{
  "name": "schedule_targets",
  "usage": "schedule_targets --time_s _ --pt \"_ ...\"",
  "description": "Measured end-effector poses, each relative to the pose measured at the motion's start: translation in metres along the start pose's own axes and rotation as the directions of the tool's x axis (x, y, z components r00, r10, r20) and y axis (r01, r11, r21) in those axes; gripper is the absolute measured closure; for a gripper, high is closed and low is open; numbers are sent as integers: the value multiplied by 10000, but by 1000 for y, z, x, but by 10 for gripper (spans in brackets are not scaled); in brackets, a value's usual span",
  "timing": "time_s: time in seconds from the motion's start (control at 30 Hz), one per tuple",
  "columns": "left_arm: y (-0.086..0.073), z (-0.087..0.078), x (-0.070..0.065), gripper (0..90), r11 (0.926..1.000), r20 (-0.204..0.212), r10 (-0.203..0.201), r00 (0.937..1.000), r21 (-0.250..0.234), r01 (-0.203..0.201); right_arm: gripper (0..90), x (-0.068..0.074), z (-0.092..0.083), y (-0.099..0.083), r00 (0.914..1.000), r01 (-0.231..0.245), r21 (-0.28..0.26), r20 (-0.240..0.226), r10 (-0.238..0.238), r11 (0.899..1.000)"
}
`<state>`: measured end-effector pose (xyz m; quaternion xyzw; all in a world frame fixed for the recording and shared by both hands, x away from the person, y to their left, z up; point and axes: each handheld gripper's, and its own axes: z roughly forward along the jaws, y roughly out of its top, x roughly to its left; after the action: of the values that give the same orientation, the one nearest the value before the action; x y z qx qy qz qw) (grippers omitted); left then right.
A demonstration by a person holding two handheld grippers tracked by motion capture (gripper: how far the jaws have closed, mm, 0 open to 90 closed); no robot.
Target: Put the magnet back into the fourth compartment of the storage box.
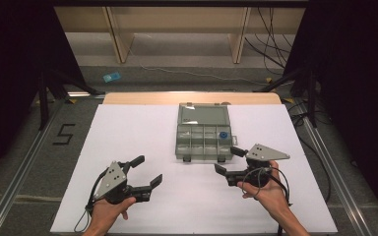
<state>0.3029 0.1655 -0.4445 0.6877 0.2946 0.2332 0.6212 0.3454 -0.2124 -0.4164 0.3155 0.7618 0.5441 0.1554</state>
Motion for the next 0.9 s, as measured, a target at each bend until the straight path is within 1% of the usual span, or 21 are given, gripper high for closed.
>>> schedule_targets --time_s 0.07,0.1,0.17,0.2,0.23,0.4,0.47,0.5,0.53,0.57,0.6,0.63,0.67,0.7,0.77,0.8,0.87,0.9 --pt "0 0 0 157 10000 3 -1 10000 -2 1 170 0 -1 -1 10000 -2 -68 -11 2 10000" --pt "0 0 0 157 10000 2 -4 10000 2 4 170 0 -2 -2 10000 27 34 93 -28 10000" --pt "0 0 0 157 10000 1 0 10000 8 0 170 0 -4 -2 10000 48 191 49 -49 9998" --pt "0 0 0 157 10000 6 2 10000 6 -2 170 0 -4 -2 10000 48 191 49 -49 9998" --pt "0 0 0 157 10000 11 54 10000 14 -54 170 0 -4 -4 9999 76 -30 86 -76 10000" --pt "0 0 0 157 10000 24 57 10000 31 -57 170 1 -6 -7 10000 63 89 65 -64 9999" --pt "0 0 0 157 10000 30 55 10000 43 -55 170 3 -6 -9 9998 118 37 160 -119 9999" --pt "0 0 0 157 10000 33 58 10000 52 -58 170 3 -6 -10 9998 144 92 163 -146 9999" --pt "0 0 0 157 10000 37 65 10000 59 -65 170 4 -5 -11 9999 100 8 18 -100 10000" --pt "0 0 0 157 10000 37 65 10000 59 -65 170 4 -5 -11 9999 100 8 18 -100 10000" --pt "-1 1 -1 157 10000 40 41 10000 77 -42 170 5 -7 -11 9999 122 194 68 -123 9997" --pt "-1 1 -1 157 10000 59 51 10000 63 -51 170 5 -8 -11 10000 70 220 52 -71 9997" --pt "-1 1 -1 157 10000 59 51 10000 63 -51 170 5 -8 -11 10000 70 220 52 -71 9997" --pt "-1 1 -1 157 9999 76 61 10000 84 -61 170 6 -7 -13 10000 89 8 -12 -89 10000" --pt "-1 1 -1 157 10000 83 48 10000 87 -49 170 6 -7 -14 10000 72 -29 -18 -72 10000" --pt "-1 1 -2 157 9999 83 13 10000 105 -14 170 6 -10 -15 9999 139 146 35 -140 9998" --pt "-1 1 -2 157 9999 78 6 10000 119 -7 170 7 -10 -15 9999 93 167 62 -94 9998" --pt "-2 1 -2 157 9999 86 18 10000 140 -19 170 7 -10 -18 10000 46 79 45 -47 10000"
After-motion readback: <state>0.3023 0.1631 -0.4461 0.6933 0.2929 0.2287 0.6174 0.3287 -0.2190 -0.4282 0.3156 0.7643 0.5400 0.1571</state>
